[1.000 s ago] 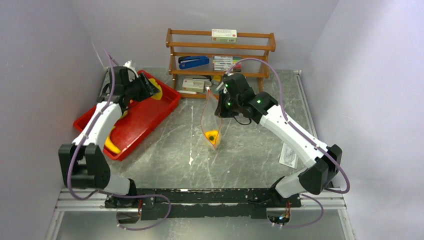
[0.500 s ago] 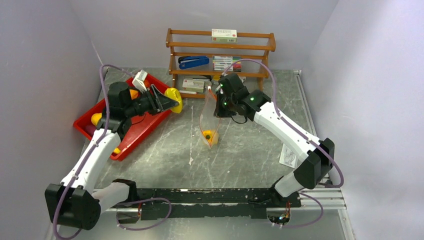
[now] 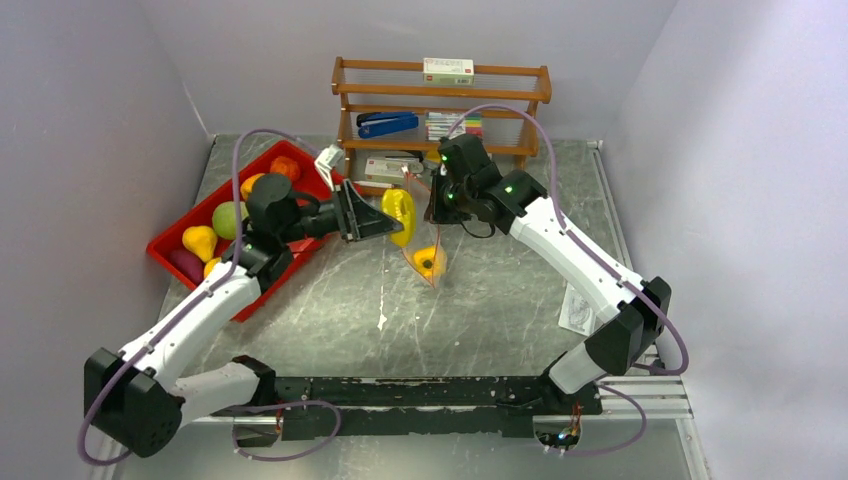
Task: Place the food in the zip-top bag and seal the zipper
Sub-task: Place the fake fruit in the zipper food storage bag.
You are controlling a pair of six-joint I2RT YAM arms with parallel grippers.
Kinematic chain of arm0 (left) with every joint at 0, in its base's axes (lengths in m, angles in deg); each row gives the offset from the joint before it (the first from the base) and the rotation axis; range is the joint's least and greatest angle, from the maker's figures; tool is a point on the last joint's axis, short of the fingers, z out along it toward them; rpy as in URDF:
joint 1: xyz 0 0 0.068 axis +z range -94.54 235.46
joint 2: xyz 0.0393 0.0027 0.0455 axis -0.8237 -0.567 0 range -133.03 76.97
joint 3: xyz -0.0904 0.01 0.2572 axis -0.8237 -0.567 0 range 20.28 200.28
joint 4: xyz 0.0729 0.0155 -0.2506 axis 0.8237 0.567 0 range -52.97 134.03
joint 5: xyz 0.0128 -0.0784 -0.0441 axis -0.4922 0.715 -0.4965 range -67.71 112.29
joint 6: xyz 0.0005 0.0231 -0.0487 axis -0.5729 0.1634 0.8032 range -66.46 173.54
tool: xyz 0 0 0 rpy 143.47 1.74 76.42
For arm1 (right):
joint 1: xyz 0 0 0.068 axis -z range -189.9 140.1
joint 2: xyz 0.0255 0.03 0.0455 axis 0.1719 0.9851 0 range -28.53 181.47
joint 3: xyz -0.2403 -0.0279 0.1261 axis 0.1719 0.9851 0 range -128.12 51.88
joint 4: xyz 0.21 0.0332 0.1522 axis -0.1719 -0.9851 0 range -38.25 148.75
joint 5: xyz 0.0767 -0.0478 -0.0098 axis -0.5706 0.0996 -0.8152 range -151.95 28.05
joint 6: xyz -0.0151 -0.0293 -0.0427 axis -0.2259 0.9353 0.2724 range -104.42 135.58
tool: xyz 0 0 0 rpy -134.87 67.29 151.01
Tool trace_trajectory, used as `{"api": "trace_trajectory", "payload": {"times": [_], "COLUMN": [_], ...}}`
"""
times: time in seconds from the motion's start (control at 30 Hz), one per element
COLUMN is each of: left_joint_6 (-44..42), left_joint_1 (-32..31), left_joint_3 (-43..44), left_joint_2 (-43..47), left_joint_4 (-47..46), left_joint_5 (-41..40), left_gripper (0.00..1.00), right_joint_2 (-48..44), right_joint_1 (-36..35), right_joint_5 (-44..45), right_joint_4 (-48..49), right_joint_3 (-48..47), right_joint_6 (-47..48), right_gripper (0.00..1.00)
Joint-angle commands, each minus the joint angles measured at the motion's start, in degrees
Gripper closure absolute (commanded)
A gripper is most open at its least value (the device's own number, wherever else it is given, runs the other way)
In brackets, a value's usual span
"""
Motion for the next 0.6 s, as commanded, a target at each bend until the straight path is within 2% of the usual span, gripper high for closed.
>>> {"api": "trace_trajectory", "payload": {"times": [0.0, 0.37, 0.47, 0.57], "left_joint_6": [2.06, -4.43, -7.42, -10.9], "left_joint_1": [-4.02, -6.32, -6.66, -6.75], "left_joint_3": [-0.01, 1.12, 3.05, 5.21], "left_joint_2": [-3.1, -7.16, -8.17, -8.8], "left_joint_4": [-6.47, 1.42, 6.78, 13.45], "left_joint_5": [0.29, -6.18, -9.3, -12.8], "left_gripper": [0.67, 0.63, 0.62, 0.57], "right_joint_2": [0.07, -0.58, -0.93, -1.04], "right_joint_1": [-0.12, -0.46, -0.57, -0.59], "right_joint_5": [-0.76, -1.75, -1.83, -1.88], "right_joint_4": [-0.07, 0.72, 1.27, 1.33], "right_joint_3": [-0.95, -1.25, -0.76, -0.49], "right_joint_6": [-0.76, -0.6, -0.72, -0.75], "right_gripper": [1.0, 1.0, 1.0, 1.0]}}
